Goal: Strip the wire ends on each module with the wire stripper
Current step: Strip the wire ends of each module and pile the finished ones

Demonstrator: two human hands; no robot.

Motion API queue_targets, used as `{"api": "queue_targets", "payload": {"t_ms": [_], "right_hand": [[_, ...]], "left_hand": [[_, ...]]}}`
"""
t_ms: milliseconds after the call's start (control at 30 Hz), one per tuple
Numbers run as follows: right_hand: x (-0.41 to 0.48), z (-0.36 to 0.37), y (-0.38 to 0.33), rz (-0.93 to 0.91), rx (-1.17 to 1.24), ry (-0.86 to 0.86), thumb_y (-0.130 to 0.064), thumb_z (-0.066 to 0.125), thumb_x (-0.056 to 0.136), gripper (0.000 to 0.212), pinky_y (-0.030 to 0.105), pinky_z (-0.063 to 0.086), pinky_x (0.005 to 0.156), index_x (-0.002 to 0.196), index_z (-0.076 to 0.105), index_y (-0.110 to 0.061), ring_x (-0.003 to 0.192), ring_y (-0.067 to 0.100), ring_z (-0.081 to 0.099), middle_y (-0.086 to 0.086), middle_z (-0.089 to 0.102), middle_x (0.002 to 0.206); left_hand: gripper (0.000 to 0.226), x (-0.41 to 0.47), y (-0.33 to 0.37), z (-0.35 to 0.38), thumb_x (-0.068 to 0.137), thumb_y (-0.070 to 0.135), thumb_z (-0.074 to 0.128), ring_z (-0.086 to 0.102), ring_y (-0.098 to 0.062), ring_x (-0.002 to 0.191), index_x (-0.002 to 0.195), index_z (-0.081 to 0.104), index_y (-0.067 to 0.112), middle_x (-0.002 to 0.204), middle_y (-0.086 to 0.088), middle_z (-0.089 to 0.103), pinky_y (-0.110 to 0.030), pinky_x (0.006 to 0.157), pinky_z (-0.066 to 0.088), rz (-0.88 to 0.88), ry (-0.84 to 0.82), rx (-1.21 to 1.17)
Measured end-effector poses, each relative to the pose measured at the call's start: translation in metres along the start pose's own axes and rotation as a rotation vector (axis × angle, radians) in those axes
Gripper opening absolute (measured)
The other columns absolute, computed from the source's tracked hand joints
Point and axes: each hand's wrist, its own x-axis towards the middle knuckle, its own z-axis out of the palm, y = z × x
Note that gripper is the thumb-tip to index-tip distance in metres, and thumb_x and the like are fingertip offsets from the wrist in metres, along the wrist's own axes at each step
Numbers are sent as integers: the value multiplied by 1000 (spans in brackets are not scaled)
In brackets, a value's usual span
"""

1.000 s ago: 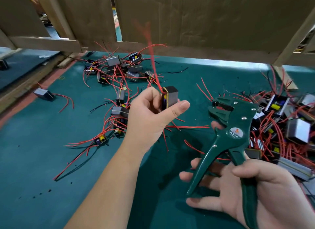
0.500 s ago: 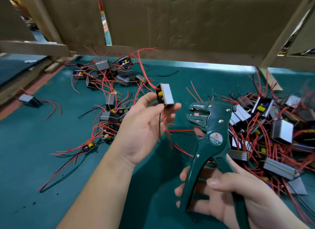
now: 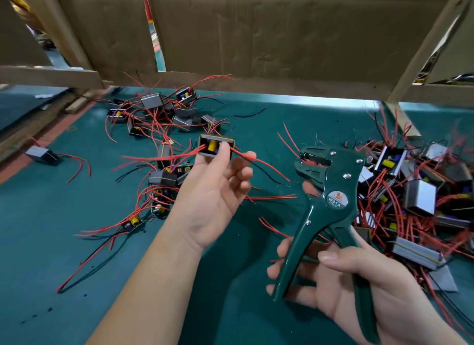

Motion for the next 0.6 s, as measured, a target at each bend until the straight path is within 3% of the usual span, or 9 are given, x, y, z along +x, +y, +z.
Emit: {"api": "queue_targets", "payload": {"t_ms": [33, 100, 200, 300, 467, 600], "right_hand": [[-17, -8, -26, -30, -49, 1, -11, 90, 29, 89, 68, 47, 73, 112, 69, -33, 75, 52, 61, 31, 60, 85], [-28, -15, -26, -187, 18, -246, -12, 90, 31, 90, 67, 48, 73, 117, 66, -31, 77, 52, 61, 31, 60, 86], [-24, -28, -27, -217, 14, -152, -11, 89, 34, 85, 67, 49, 72, 115, 66, -25, 79, 52, 61, 32, 59, 88], [-22, -33, -30, -248, 57, -94, -11, 89, 29, 77, 68, 50, 69, 101, 65, -13, 76, 54, 60, 34, 59, 87], [-22, -28, -33, -243, 56, -61, -11, 89, 27, 83, 66, 50, 67, 107, 64, -15, 76, 54, 59, 35, 58, 86], [-21, -29, -36, -141, 20, -84, -13, 88, 32, 89, 63, 51, 65, 118, 64, -10, 74, 52, 60, 32, 57, 85]], "left_hand": [[26, 0, 0, 0, 75, 28, 59, 61, -7, 59, 95, 49, 15, 73, 0, 69, -16, 50, 47, 4, -10, 22], [26, -2, 0, 0, 66, 21, 68, 66, -5, 62, 87, 59, 7, 69, 1, 68, -14, 52, 50, -2, -26, 62], [22, -3, -2, -2, 58, 11, 72, 68, -8, 63, 77, 62, 7, 69, -1, 68, -15, 54, 52, -19, -3, 74], [24, -4, -2, -1, 55, 8, 72, 69, -10, 64, 76, 62, 5, 71, -6, 71, -16, 55, 53, -56, 0, 62], [12, -7, 0, 2, 54, 5, 70, 70, -10, 62, 65, 66, 5, 67, -6, 71, -15, 52, 53, -55, 15, 10], [22, -6, 3, 2, 56, 10, 69, 68, -7, 57, 75, 58, 8, 63, -5, 70, -15, 47, 52, -27, 49, 36]]}}
